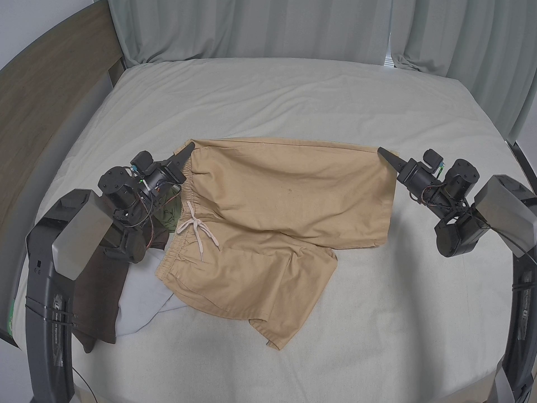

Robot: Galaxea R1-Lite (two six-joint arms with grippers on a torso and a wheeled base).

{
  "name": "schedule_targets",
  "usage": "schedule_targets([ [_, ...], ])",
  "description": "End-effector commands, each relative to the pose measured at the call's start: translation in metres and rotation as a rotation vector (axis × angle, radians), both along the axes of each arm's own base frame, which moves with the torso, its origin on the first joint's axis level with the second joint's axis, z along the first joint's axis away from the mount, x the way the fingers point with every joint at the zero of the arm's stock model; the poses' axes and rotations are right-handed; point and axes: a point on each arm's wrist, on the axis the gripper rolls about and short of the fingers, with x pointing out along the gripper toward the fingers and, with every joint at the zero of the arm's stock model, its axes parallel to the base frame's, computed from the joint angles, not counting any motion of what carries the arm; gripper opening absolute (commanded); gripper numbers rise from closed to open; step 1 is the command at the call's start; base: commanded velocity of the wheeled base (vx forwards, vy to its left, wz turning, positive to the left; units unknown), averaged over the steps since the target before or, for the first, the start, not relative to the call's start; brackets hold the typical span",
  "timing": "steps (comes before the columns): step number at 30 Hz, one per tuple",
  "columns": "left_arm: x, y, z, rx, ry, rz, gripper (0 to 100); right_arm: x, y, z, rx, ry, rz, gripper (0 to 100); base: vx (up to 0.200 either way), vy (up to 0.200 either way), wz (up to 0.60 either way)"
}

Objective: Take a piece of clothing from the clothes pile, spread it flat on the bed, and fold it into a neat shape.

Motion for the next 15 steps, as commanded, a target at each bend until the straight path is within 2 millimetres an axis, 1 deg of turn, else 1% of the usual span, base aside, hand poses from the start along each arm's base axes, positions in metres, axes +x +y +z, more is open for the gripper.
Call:
schedule_targets([
  [1, 0.003, 0.002, -0.005, -0.003, 0.004, 0.004, 0, 0.005, 0.001, -0.009, -0.001, 0.011, 0.002, 0, 0.000, 0.000, 0.00],
  [2, 0.005, 0.004, -0.004, -0.008, 0.008, -0.003, 0, 0.012, 0.001, -0.016, -0.001, 0.010, -0.002, 0, 0.000, 0.000, 0.00],
  [3, 0.005, 0.004, -0.004, -0.011, 0.011, -0.004, 0, 0.013, 0.001, -0.016, -0.001, 0.007, -0.002, 0, 0.000, 0.000, 0.00],
  [13, 0.010, 0.002, -0.004, -0.013, 0.026, -0.014, 0, 0.018, 0.001, -0.009, 0.001, -0.026, -0.002, 0, 0.000, 0.000, 0.00],
  [14, 0.011, 0.002, -0.004, -0.013, 0.027, -0.014, 100, 0.019, 0.001, -0.008, 0.002, -0.029, -0.001, 100, 0.000, 0.000, 0.00],
  [15, 0.012, 0.001, -0.002, -0.012, 0.024, -0.017, 100, 0.020, 0.001, -0.006, 0.003, -0.037, -0.001, 100, 0.000, 0.000, 0.00],
])
